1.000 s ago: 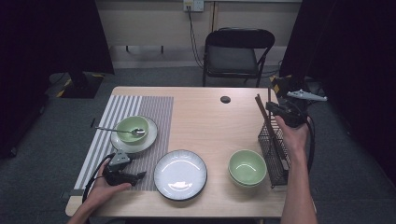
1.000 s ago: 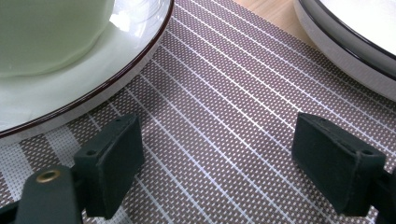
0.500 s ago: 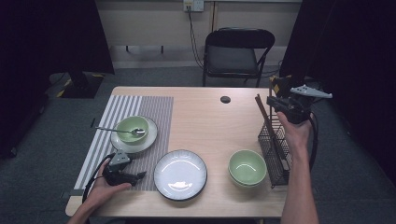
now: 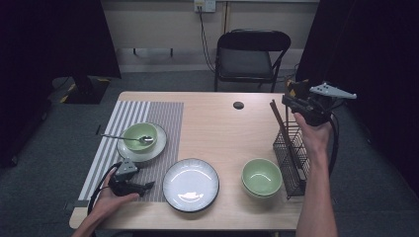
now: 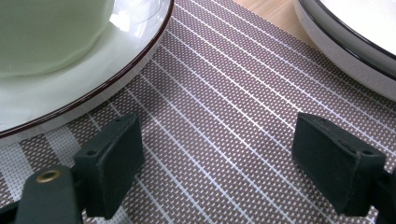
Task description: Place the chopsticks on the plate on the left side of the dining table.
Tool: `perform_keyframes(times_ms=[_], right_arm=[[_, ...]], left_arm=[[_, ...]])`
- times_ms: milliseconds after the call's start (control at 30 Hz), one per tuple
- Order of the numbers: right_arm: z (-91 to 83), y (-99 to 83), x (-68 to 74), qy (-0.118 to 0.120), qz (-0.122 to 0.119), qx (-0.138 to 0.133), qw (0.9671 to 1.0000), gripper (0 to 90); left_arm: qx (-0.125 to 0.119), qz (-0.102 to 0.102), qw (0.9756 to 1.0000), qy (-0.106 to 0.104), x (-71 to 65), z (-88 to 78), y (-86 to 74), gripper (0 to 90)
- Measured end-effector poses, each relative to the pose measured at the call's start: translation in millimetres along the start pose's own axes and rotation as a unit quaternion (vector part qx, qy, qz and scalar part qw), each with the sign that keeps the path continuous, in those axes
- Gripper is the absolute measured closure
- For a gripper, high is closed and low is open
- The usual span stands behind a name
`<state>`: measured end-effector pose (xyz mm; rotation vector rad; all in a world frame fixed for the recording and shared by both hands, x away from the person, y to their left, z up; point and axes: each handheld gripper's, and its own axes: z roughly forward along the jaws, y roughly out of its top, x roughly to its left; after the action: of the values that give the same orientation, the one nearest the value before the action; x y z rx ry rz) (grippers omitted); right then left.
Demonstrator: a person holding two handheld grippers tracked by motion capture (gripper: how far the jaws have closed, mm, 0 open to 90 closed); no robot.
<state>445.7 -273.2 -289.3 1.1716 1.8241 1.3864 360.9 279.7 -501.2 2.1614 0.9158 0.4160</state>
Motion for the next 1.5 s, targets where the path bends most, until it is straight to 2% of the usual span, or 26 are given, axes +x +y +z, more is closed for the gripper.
perform_keyframes(times_ms=[267,400,500,667,700,733,833,867,900,1033,1100,1233,1400,1500], right_arm=[[1.2,11.7,10.3,-0.001,-0.020,-0.004,0.9998,84.6],[1.3,16.7,14.0,-0.001,-0.026,-0.007,0.9996,84.6],[3.7,21.9,19.1,-0.001,-0.041,0.003,0.9992,84.6],[5.2,29.6,28.2,0.015,-0.044,-0.003,0.9989,84.7],[6.2,30.4,30.6,0.016,-0.045,-0.004,0.9989,84.7],[7.3,30.8,32.9,0.019,-0.044,-0.005,0.9988,84.7],[10.9,30.9,39.7,0.029,-0.037,-0.008,0.9989,84.7],[12.1,30.7,41.7,0.034,-0.035,-0.009,0.9988,84.7],[13.1,30.5,43.9,0.037,-0.033,-0.011,0.9987,84.7],[15.1,29.2,54.2,0.057,-0.030,-0.020,0.9977,84.6],[15.8,27.9,59.4,0.067,-0.026,-0.024,0.9972,84.7],[18.9,23.4,70.4,0.079,-0.019,-0.026,0.9964,84.7],[29.1,17.4,85.0,0.091,-0.023,-0.010,0.9955,84.7],[33.8,16.3,93.6,0.102,-0.024,-0.010,0.9944,84.6]], left_arm=[[0.000,0.005,1.0000,-0.006,1.3,-0.5,-0.2,15.7],[0.007,0.003,1.0000,-0.002,0.8,-1.7,0.5,16.4],[0.007,-0.007,1.0000,0.001,1.1,-2.7,0.5,19.3],[0.002,-0.006,1.0000,-0.006,2.4,-6.2,2.0,19.7],[-0.003,-0.016,0.9998,-0.008,0.8,-6.5,2.6,20.1],[-0.001,-0.010,0.9999,-0.012,1.2,-8.4,3.9,20.1],[-0.011,-0.009,0.9998,-0.013,-1.6,-12.4,7.0,20.1],[-0.014,-0.014,0.9996,-0.022,-2.4,-13.1,8.1,20.1],[-0.015,-0.010,0.9996,-0.021,-2.9,-14.3,9.5,20.0],[-0.037,-0.022,0.9983,-0.038,-6.5,-18.6,13.4,22.5],[-0.042,-0.021,0.9977,-0.049,-8.3,-20.1,16.9,24.5],[-0.052,-0.009,0.9970,-0.056,-16.2,-20.2,25.8,24.3],[-0.062,0.005,0.9960,-0.065,-24.0,-18.2,37.2,25.1],[-0.066,0.012,0.9954,-0.068,-28.1,-17.8,44.7,25.8]])
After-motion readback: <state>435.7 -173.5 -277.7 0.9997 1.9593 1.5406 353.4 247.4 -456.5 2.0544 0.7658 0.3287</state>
